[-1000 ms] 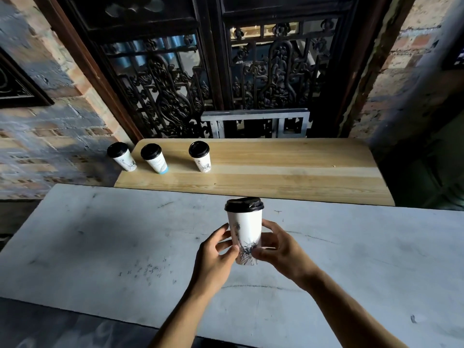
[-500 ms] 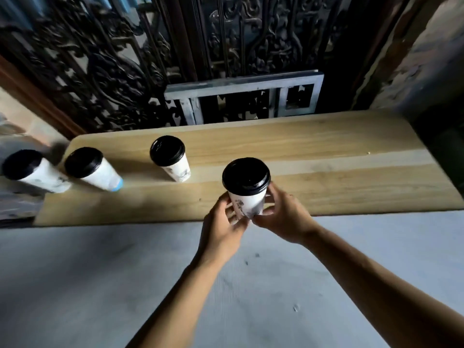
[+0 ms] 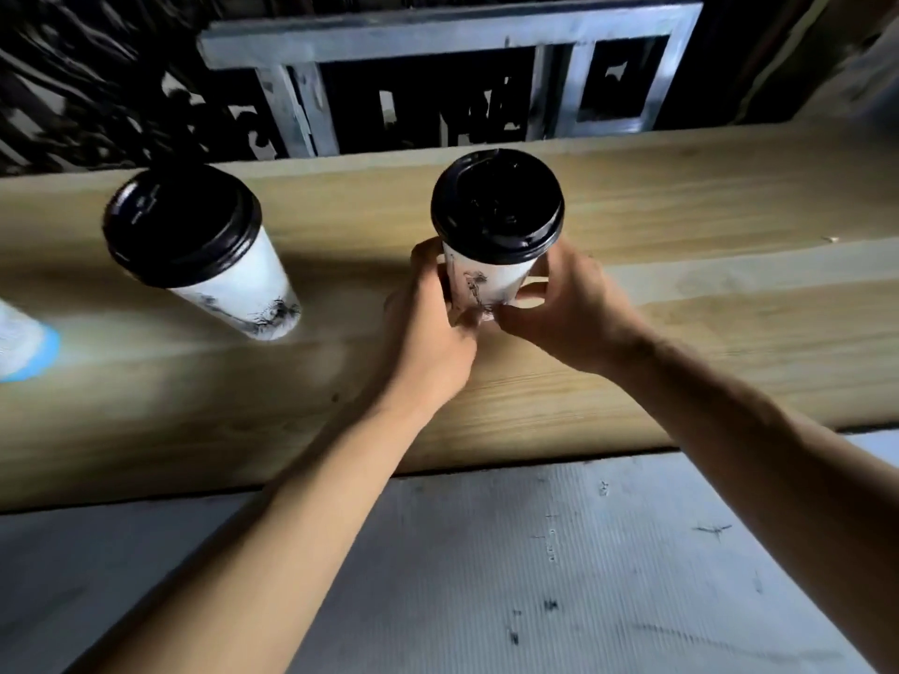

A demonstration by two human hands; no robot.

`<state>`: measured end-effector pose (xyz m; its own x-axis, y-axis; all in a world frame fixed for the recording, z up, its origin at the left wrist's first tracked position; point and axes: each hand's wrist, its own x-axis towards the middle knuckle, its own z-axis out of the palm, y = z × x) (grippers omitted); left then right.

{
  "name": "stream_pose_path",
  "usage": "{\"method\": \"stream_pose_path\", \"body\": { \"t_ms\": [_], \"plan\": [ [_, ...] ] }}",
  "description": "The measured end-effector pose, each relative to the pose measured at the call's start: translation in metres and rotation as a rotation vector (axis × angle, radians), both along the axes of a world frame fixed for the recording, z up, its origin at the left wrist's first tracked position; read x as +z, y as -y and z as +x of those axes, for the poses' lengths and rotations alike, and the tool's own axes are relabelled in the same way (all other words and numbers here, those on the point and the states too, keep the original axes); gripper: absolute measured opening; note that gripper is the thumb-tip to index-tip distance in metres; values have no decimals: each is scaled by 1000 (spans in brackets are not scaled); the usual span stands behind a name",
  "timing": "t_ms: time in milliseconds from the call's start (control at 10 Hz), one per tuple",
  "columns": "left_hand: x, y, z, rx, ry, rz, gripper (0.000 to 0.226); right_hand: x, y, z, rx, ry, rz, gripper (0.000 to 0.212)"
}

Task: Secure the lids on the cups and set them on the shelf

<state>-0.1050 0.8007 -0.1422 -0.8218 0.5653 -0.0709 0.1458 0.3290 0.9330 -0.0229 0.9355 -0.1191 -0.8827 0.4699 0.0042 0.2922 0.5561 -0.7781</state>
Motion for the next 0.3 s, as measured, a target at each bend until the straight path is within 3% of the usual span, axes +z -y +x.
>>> {"method": "stream_pose_path", "body": {
  "t_ms": [100, 300],
  "plan": [
    [-4, 0, 2, 21, -23, -30, 57, -12, -5, 2, -6, -7, -24, 48],
    [5, 4, 4, 10, 56, 12, 72, -13, 4, 6, -103, 65, -26, 68]
  ]
}}
